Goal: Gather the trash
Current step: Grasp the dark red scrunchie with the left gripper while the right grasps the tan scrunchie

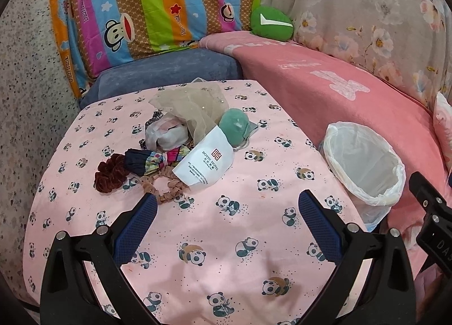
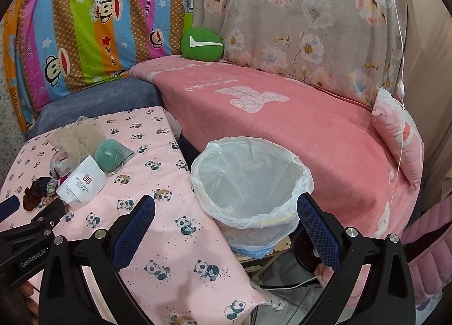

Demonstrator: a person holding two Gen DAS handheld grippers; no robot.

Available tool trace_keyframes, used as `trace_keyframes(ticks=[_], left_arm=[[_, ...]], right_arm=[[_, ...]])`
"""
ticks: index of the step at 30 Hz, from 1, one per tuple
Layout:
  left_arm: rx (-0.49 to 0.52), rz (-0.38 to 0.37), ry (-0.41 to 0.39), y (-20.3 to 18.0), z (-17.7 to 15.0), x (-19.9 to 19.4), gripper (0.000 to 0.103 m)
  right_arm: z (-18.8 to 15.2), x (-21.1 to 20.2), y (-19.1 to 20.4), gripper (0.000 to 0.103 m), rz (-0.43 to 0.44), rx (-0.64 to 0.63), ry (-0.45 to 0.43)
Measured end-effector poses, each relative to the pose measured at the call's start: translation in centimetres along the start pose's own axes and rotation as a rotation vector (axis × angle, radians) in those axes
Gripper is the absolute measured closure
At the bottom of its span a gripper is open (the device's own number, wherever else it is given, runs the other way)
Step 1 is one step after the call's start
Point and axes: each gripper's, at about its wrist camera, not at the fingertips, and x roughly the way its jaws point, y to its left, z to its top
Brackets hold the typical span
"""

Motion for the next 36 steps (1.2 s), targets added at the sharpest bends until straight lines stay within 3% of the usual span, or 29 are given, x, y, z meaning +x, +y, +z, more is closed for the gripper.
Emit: trace_keyframes(ticks=[5, 18, 26, 29, 36], left_arm=[[-0.047, 0.018, 0.020, 3.5, 0.1, 1.5, 0.007], [-0.212, 0.176, 0.068, 16.6, 0.3, 6.2, 0.007], [-0.312, 0.200, 0.109, 22.7, 0.2, 9.2, 0.013], [-0.333, 0.188, 0.125, 23.7, 0.4, 10.5, 0.018], [-0.355, 0.131, 0.166, 24.4, 0.3, 13.1, 0.035]], right_arm=[[0.1, 0.5, 2.2, 0.007, 0.024, -0.021, 0.003], [-0.1, 3.0, 12.2, 0.007, 0.173, -0.115, 0.030], [-1.1, 5.4, 19.0, 0.007, 0.277, -0.166, 0.094], [-1.6, 6.3, 21.3, 0.013, 0.322, -0.169, 0.127], [-3.4, 9.1, 25.7, 0.051, 0.416, -0.158, 0.251]])
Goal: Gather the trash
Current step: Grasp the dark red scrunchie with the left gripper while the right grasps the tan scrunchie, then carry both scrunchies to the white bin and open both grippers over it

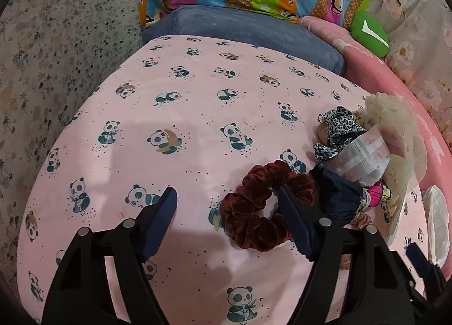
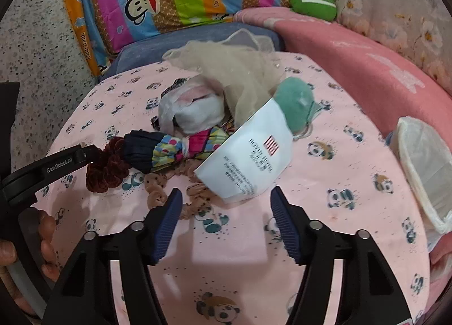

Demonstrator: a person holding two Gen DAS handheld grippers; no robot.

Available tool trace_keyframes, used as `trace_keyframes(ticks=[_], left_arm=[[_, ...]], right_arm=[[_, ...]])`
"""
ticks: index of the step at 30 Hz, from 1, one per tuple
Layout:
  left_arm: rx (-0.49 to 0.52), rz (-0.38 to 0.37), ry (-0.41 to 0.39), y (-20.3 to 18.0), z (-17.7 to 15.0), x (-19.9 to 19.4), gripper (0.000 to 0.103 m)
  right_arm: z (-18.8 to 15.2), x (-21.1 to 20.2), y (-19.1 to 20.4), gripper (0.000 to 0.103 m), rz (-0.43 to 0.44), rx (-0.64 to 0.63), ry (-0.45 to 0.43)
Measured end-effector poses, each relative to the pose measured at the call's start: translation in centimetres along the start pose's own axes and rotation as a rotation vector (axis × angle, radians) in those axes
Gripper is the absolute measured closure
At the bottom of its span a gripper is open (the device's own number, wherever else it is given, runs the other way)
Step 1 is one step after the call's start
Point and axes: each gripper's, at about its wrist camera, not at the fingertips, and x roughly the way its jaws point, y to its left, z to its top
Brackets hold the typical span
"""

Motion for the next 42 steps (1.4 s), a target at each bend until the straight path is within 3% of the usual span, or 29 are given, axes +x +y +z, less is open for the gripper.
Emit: trace_keyframes(ticks=[4, 7, 8, 12, 18, 28, 34, 42], left_arm=[[0.003, -0.032, 0.031, -0.3, 0.1, 1.3, 0.046], [-0.001, -0.063, 0.055, -0.3, 0.0, 1.9, 0.062], [-0.002, -0.073, 0.063, -0.4, 0.0, 2.1, 0.073], [0.014, -0.079, 0.059, -0.8, -0.3, 1.9, 0.082], [0.020, -0.089, 0.039, -1.4, -0.6, 0.2, 0.085], [0.055, -0.119, -0.049, -3.6, -0.8, -5.8, 0.086], [0.106, -0.167, -0.116, -6.5, -0.4, -9.8, 0.086], [0.212, -0.265, -0.145, -13.0, -0.7, -12.7, 0.086]], right_arm=[[-0.3, 2.4, 0.8, 0.069, 0.057, 0.036, 0.065], [-0.5, 3.6, 0.8, 0.077, 0.083, 0.065, 0.093], [-0.5, 4.0, 0.8, 0.077, 0.092, 0.077, 0.097], [-0.3, 4.2, 0.9, 0.090, 0.114, 0.072, 0.098], [-0.2, 2.6, 1.7, 0.094, 0.151, 0.041, 0.073], [1.5, -4.5, 1.3, 0.095, 0.220, 0.034, -0.067], [2.2, -8.8, -1.1, 0.095, 0.232, 0.073, -0.168], [2.6, -12.1, -6.3, 0.095, 0.180, 0.158, -0.260]])
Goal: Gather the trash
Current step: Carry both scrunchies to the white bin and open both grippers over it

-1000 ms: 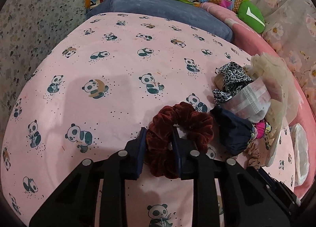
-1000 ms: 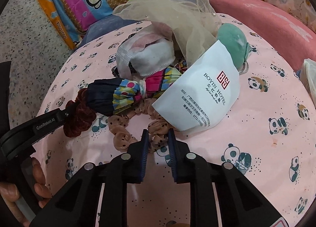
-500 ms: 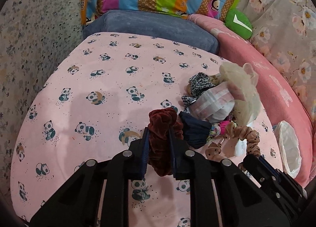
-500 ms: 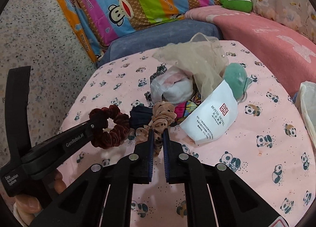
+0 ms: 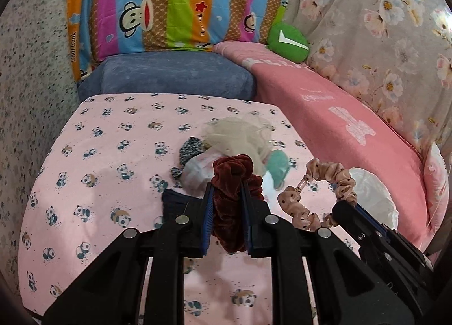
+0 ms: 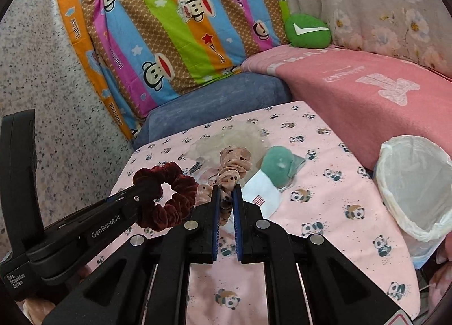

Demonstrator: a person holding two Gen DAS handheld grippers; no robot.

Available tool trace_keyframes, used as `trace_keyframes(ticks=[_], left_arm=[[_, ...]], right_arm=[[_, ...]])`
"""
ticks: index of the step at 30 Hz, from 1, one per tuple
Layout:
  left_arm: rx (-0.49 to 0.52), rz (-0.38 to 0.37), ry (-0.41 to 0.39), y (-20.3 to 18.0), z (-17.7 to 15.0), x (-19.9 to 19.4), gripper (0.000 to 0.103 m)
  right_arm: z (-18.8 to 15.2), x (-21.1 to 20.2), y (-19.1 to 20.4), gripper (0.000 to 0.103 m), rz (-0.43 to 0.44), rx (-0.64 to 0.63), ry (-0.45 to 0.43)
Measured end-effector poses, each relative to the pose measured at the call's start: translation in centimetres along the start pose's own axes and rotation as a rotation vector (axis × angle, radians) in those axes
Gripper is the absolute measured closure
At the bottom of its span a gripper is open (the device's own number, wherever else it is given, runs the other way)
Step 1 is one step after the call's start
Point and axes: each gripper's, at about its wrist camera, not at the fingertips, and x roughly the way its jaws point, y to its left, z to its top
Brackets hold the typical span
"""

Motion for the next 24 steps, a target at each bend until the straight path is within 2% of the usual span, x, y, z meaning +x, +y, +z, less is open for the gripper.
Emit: trace_keyframes(ticks=[13, 24], left_arm=[[0.159, -0.206, 0.040, -12.9, 0.0, 2.5, 0.086], [0.249, -0.354, 0.110, -22.5, -1.1, 6.2, 0.085]], right_arm=[[1.2, -5.1, -12.2, 0.094, -0.174, 0.161, -0.112], [1.0, -6.1, -21.9, 0.094, -0.303, 0.269, -0.122]])
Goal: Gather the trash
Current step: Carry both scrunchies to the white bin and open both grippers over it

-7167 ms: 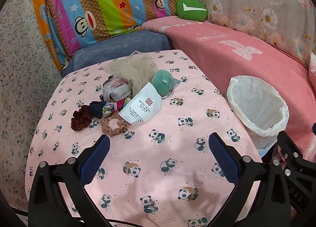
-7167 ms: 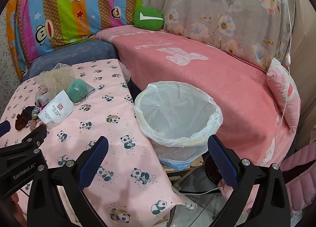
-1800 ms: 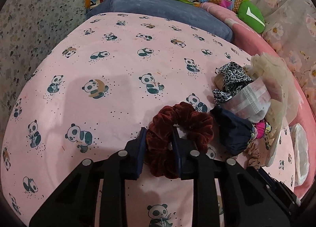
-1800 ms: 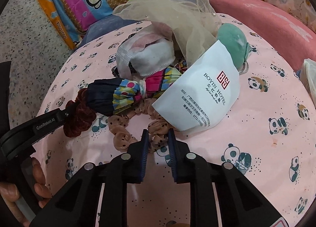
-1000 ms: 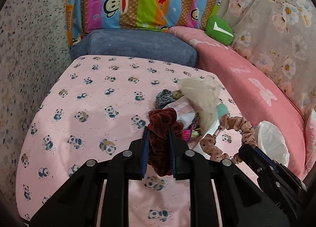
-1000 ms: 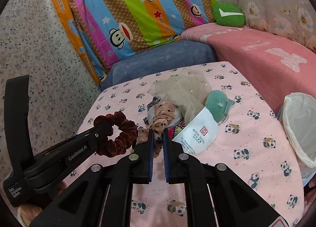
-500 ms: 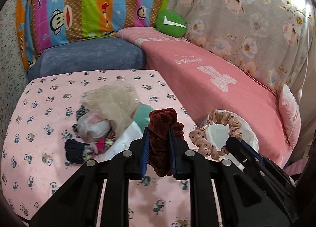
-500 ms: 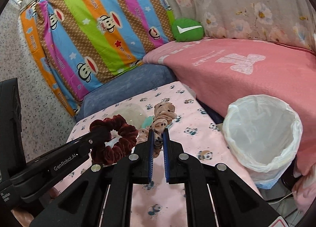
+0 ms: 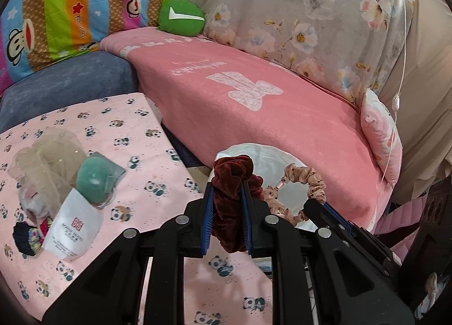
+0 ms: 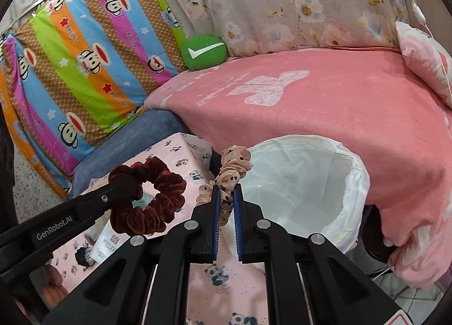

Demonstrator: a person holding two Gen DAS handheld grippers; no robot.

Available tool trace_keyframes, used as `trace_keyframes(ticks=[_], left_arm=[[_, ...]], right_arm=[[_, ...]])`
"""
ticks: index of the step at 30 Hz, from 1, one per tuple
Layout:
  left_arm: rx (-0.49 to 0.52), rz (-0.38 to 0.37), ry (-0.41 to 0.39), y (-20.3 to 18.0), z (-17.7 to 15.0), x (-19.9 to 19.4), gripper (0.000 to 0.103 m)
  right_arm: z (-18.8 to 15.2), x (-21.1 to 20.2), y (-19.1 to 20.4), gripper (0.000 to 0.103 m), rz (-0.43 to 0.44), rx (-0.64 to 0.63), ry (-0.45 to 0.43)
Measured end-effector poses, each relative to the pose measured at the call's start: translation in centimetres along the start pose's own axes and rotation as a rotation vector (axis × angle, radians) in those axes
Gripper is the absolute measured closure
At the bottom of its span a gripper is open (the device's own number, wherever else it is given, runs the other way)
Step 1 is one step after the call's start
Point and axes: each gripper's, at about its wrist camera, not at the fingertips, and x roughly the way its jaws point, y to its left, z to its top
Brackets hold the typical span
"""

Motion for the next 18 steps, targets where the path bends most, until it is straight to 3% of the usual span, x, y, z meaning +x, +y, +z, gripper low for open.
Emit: trace_keyframes(ticks=[8, 10, 11, 12, 14, 16, 18], left_arm=[[0.031, -0.058, 0.042, -3.0, 0.8, 3.9, 0.084], [0.037, -0.065, 0.051, -3.4, 1.0, 4.5, 0.081], [0.036, -0.063, 0.048, -3.5, 1.1, 4.8, 0.078], [0.031, -0.051, 0.045, -3.5, 1.1, 4.9, 0.065], [0.013, -0.023, 0.029, -3.1, 1.1, 4.9, 0.053], [0.011, -0.007, 0.023, -2.7, 1.0, 4.7, 0.052], [0.001, 0.016, 0.022, -2.1, 0.9, 4.5, 0.049]], right_arm=[[0.8, 1.9, -3.7, 0.093, -0.046, 0.047, 0.007], [0.9, 2.4, -4.0, 0.086, -0.050, 0.045, 0.012], [1.1, 2.6, -4.0, 0.086, -0.056, 0.043, 0.013], [1.1, 2.6, -4.0, 0.083, -0.064, 0.042, 0.010], [1.0, 2.6, -4.1, 0.074, -0.078, 0.043, 0.004], [0.8, 2.5, -4.1, 0.064, -0.089, 0.041, -0.002], [0.6, 2.3, -3.8, 0.061, -0.102, 0.028, -0.006]])
